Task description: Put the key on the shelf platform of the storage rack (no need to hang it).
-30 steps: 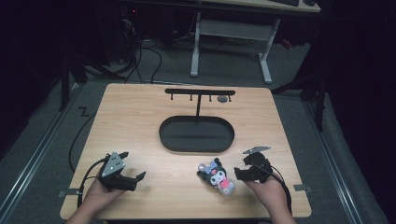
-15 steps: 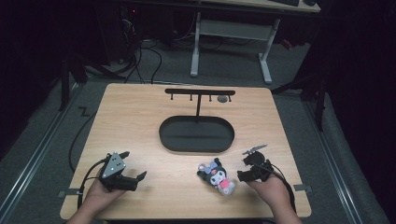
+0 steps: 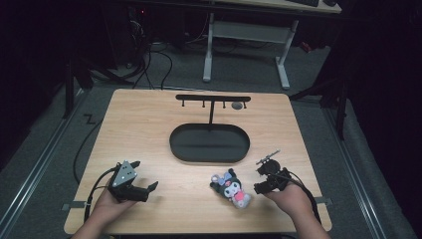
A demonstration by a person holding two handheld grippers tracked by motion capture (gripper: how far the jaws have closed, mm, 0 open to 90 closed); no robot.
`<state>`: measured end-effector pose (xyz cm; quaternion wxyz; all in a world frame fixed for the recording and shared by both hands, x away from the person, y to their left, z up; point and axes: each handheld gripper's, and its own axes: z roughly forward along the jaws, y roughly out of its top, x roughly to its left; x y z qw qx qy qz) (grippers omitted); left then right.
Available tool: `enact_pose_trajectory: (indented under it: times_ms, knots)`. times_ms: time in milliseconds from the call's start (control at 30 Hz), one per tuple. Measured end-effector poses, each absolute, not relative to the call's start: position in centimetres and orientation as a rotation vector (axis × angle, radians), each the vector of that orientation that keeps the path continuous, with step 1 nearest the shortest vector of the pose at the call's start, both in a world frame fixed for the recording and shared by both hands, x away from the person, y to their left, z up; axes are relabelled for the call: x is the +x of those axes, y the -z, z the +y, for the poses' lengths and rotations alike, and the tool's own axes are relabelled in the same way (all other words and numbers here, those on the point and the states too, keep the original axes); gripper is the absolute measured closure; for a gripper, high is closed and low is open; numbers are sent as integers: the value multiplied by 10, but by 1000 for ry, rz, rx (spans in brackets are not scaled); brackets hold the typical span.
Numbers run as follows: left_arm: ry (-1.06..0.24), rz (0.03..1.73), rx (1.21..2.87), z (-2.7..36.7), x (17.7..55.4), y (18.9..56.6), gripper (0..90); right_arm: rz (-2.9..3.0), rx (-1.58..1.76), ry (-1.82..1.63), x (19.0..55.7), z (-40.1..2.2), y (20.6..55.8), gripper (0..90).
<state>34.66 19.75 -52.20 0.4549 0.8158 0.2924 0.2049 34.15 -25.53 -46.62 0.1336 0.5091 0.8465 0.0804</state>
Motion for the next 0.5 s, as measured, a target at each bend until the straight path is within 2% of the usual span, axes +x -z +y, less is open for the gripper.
enact_pose_trajectory:
  times_ms: [500]
  knots:
    - [-495, 700, 2027, 193, 347, 524, 35, 2482, 1440, -285, 329, -239, 439, 254]
